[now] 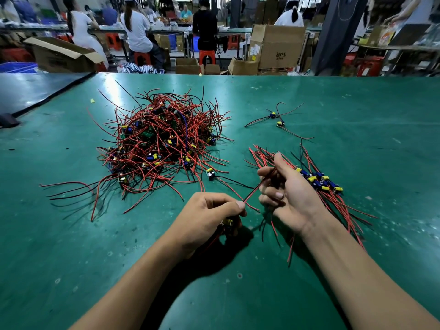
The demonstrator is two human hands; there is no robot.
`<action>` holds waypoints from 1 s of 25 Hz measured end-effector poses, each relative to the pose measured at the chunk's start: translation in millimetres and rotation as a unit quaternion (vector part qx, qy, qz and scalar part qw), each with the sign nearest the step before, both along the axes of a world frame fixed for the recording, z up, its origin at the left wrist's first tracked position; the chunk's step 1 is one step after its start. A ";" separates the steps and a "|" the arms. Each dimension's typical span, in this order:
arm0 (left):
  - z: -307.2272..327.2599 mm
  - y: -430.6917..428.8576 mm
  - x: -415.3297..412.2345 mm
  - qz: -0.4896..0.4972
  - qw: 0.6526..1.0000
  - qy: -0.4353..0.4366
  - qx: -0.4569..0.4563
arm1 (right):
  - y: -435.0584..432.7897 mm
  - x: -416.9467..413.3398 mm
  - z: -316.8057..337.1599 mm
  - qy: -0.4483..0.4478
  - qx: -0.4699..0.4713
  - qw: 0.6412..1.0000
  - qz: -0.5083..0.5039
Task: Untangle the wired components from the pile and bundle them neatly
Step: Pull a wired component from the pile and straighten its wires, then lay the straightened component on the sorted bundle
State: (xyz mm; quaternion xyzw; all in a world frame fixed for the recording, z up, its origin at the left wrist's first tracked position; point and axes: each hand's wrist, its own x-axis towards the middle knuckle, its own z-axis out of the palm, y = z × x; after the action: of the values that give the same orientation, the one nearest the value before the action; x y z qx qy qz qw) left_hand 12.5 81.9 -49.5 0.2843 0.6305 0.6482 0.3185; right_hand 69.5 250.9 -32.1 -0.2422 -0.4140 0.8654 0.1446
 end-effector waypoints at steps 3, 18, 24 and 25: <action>0.9 -1.1 -2.3 -0.004 1.000 -0.001 -0.002 | 3.3 2.1 4.5 0.018 -0.055 0.998 0.007; 8.0 5.2 -13.8 0.129 0.955 -0.255 0.072 | -16.4 3.1 -4.5 -0.011 0.192 0.981 0.034; 10.1 6.1 -9.9 0.067 0.945 -0.300 0.108 | -38.5 5.0 -19.4 -0.050 0.629 0.776 0.001; 8.9 6.9 -10.0 0.062 0.944 -0.305 0.112 | -37.2 4.4 -18.7 -0.046 0.631 0.774 -0.005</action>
State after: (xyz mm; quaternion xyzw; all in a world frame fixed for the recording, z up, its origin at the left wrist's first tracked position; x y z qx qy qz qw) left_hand 2.5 88.7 -40.5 0.0672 0.4434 0.7888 0.4203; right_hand 74.0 213.7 -50.9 -0.1380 -0.8724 0.3967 0.2501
